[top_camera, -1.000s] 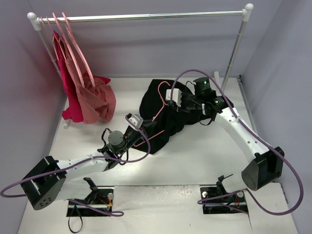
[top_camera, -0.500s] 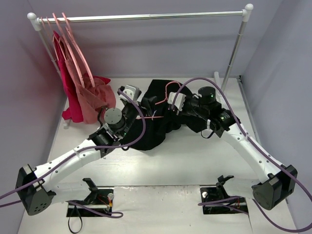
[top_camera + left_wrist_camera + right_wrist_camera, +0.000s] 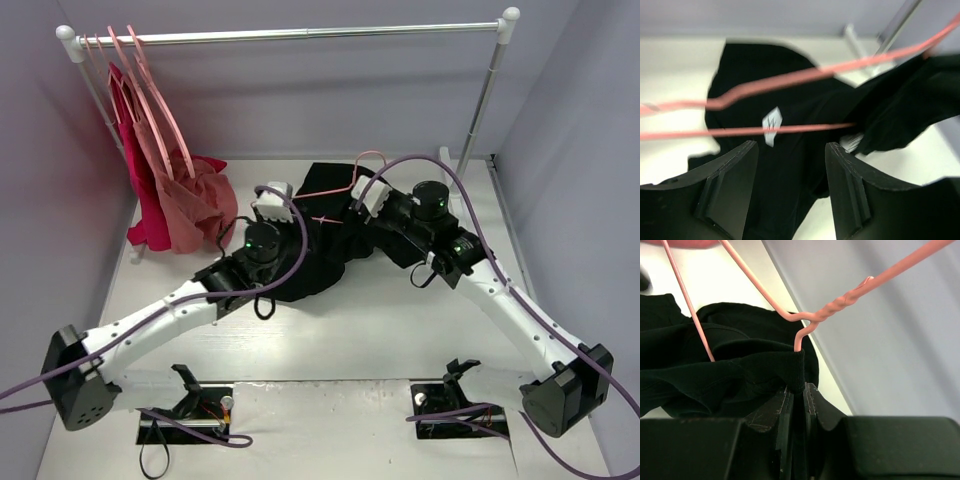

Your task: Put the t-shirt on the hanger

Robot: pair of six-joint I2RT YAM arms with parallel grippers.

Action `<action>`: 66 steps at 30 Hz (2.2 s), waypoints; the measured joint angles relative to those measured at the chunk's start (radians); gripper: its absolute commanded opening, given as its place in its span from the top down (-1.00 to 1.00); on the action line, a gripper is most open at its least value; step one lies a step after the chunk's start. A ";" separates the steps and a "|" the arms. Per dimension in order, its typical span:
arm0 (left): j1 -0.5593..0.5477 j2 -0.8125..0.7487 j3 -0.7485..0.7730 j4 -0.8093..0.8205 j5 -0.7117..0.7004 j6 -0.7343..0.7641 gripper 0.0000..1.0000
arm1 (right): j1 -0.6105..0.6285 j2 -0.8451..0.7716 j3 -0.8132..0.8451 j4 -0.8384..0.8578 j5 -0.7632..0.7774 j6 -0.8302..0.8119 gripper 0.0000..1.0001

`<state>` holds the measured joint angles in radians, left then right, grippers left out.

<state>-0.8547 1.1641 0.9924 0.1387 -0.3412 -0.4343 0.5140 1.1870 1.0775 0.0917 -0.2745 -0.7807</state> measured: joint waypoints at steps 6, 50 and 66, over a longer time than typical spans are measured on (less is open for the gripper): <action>-0.011 0.161 -0.079 0.044 -0.024 -0.080 -0.10 | 0.037 -0.036 -0.044 0.015 0.024 0.034 1.00; -0.067 0.024 -0.145 0.028 -0.035 -0.107 0.58 | 0.057 -0.060 -0.077 0.036 0.085 0.076 1.00; -0.067 0.199 -0.055 0.024 0.109 -0.104 0.72 | 0.057 -0.060 -0.077 0.036 0.084 0.083 1.00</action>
<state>-0.9218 1.3628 0.9371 0.1631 -0.2321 -0.5385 0.5713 1.1275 1.0000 0.1276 -0.1905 -0.6975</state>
